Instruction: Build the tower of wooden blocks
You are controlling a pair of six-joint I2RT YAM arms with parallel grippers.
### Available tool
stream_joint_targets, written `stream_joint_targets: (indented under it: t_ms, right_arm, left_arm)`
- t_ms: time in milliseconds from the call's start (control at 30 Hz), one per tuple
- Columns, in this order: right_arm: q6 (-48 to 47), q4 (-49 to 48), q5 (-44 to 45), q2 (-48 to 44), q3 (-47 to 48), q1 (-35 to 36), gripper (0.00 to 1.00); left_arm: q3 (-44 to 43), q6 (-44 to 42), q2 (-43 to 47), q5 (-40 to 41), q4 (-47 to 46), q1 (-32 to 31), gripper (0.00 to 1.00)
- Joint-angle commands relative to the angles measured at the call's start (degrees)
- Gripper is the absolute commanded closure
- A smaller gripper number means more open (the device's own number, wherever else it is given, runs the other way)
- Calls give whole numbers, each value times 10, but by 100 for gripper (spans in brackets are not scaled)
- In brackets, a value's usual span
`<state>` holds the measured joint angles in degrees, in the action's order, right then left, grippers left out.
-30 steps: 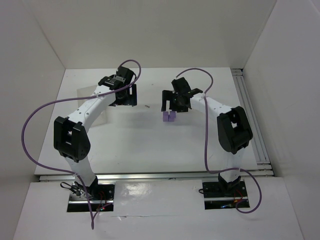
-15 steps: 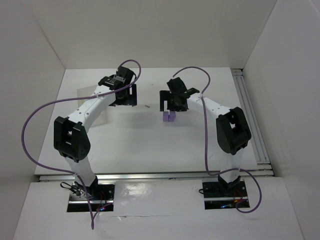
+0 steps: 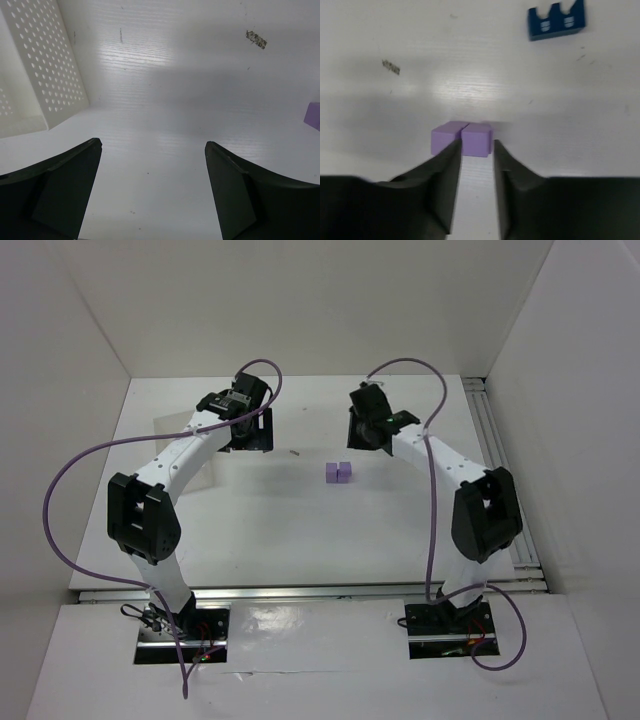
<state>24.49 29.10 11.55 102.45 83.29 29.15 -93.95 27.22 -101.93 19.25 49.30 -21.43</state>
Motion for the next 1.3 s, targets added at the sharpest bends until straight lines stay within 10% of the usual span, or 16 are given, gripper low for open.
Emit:
stream_joint_targets:
  t_ms: [0,200,1267]
  right_arm:
    - [6,-9,12,-47,-25,-52,68]
    - [-4,-21,-43,-31,-79,-98,97]
    - [-33,-45,-152,98,-15,-54,100]
  left_arm:
    - [-8,1,10,11,-5,1,3]
    - [-8,1,10,11,-5,1,3]
    - [-3,1,5,16,-5,1,3]
